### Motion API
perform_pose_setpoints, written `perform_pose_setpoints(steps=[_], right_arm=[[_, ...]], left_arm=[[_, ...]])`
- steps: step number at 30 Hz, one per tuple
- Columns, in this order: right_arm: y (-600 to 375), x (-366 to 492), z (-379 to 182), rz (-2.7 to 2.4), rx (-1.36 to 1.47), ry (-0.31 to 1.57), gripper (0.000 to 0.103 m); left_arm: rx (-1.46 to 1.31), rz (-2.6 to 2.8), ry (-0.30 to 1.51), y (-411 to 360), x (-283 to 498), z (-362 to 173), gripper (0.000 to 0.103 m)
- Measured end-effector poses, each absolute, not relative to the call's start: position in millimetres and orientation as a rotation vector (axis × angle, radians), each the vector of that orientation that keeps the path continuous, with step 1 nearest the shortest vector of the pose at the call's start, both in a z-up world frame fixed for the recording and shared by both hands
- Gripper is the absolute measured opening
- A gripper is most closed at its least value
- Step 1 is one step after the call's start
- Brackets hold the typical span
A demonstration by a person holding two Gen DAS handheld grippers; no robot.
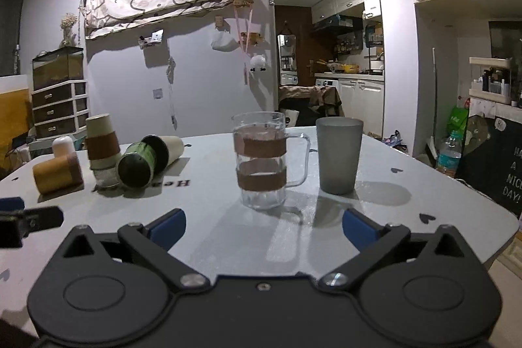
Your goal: Flip cup upright
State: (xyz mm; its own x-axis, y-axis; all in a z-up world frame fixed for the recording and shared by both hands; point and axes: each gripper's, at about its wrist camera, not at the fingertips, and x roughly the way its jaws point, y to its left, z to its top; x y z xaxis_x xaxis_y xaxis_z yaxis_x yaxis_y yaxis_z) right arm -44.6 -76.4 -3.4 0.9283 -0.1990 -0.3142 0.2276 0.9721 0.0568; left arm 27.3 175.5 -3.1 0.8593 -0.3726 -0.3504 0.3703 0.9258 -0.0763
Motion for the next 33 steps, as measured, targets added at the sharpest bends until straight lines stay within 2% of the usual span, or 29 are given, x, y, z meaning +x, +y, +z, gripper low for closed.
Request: perform_pose_setpoints(steps=[33], right_arm=[[-66.3, -51.5, -10.8, -0.236, 0.080, 0.327, 0.103]], left_arm=[[0.011, -0.367, 0.355, 175.3, 18.1, -4.3, 0.103]])
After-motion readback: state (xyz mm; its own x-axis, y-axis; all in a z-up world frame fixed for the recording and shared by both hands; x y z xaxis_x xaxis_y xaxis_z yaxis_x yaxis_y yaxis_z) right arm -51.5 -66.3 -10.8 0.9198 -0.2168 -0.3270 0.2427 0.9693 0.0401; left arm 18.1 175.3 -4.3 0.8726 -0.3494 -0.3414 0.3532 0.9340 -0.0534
